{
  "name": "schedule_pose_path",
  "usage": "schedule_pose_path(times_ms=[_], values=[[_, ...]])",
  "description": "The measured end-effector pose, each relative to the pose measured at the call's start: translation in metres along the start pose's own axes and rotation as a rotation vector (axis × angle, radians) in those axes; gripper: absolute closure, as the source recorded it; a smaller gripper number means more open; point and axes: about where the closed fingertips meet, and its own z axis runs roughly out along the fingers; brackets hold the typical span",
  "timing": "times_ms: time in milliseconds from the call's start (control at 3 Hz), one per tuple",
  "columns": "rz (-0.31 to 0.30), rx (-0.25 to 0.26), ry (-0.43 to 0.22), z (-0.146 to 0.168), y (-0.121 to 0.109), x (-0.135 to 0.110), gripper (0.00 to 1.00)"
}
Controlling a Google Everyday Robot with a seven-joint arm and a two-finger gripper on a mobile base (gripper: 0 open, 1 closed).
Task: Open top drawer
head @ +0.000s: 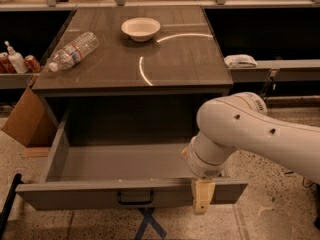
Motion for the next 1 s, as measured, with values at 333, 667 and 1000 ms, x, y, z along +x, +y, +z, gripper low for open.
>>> schedule_pose_path(times_ms=[333, 667, 1000], values=[[0.002, 0.036, 0.007, -0.014, -0.005, 0.006, 0.0], [0.014, 0.102, 0.007, -0.048, -0.018, 0.025, 0.0], [-0.009, 0.166, 0.024, -0.091, -0.035, 0.035, 0.0]])
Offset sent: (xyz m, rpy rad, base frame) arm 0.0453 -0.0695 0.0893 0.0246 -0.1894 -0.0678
